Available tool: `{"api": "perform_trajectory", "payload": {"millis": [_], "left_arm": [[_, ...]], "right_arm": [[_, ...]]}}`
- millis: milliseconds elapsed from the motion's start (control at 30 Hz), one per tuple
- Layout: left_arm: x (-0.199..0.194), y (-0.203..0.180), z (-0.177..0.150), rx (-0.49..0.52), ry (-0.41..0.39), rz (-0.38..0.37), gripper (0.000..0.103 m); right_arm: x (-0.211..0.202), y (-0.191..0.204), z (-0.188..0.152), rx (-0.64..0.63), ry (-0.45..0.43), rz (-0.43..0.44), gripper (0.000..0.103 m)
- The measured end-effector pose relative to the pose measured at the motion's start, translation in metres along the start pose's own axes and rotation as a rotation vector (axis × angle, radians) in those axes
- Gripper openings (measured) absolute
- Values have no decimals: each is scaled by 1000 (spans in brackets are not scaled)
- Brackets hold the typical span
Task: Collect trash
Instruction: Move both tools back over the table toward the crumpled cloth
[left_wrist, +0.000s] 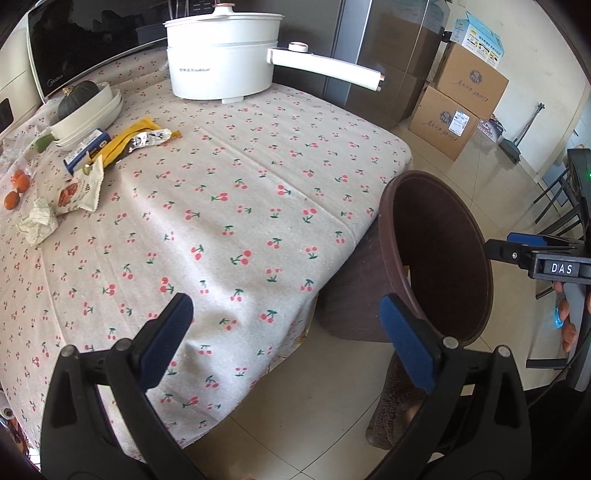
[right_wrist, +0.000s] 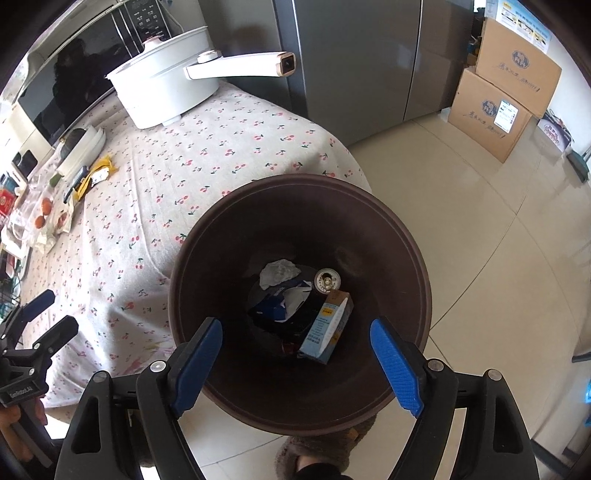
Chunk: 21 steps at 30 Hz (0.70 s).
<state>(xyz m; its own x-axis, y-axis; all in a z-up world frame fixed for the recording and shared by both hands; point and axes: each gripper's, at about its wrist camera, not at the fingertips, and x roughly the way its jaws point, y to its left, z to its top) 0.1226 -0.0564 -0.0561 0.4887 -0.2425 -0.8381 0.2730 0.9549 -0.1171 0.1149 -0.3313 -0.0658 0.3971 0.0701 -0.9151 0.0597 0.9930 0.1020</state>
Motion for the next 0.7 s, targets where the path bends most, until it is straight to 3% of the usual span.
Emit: {"api": "perform_trajectory", "payload": {"millis": [700], "left_arm": [[-38, 120, -37, -170, 2, 134, 102]], "right_arm": [[5, 154, 16, -227, -14, 97, 85]]}}
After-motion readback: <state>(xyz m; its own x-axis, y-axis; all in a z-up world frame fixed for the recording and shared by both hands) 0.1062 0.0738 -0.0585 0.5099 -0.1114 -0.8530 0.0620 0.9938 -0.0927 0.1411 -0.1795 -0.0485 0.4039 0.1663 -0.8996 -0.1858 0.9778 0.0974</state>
